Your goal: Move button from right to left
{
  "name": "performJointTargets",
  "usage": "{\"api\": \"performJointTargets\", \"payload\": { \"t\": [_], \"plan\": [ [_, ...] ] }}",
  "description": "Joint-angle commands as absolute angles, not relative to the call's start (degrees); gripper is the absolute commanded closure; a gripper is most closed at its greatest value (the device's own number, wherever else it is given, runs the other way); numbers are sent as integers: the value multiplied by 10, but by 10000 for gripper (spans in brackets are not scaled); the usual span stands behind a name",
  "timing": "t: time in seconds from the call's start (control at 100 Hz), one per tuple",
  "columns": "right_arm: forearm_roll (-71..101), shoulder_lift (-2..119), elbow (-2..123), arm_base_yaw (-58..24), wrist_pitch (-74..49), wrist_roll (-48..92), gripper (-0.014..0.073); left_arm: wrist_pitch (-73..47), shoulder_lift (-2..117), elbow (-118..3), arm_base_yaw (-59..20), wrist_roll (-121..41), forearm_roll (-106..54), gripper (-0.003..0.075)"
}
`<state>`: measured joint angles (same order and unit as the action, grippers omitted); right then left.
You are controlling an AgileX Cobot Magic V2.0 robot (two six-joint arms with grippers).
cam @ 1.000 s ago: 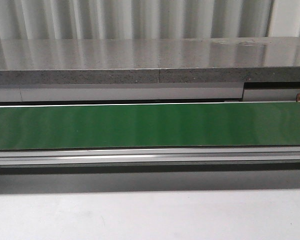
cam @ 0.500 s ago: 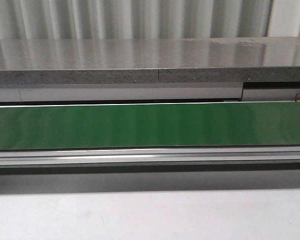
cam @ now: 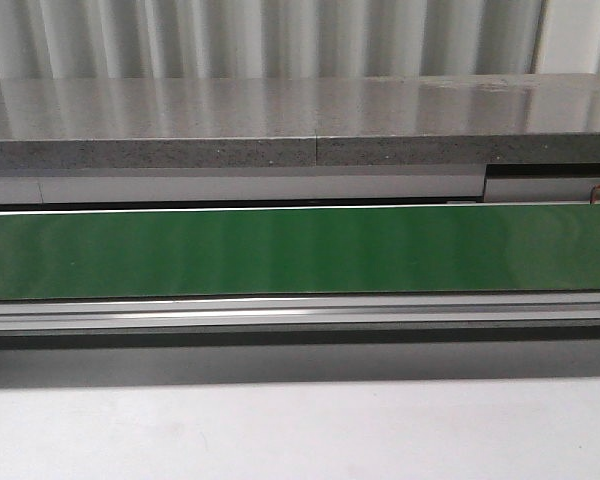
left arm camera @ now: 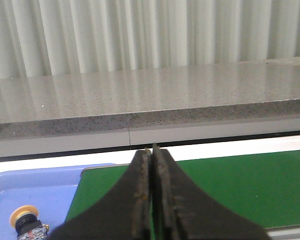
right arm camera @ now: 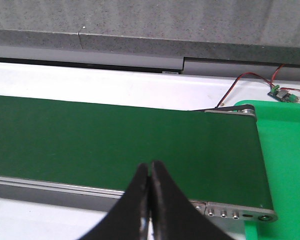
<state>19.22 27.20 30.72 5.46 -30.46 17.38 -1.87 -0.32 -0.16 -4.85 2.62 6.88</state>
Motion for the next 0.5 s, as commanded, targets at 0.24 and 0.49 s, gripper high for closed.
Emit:
{"api": "performJointTargets", "payload": {
  "t": [0.24,0.49],
  "plan": [
    [189,269,313,44,-256,178,661,31,-22,13,-50,32,68,740],
    [43,206,233,-5,-172,29,661,31,-22,13,-50,32,68,740]
  ]
}}
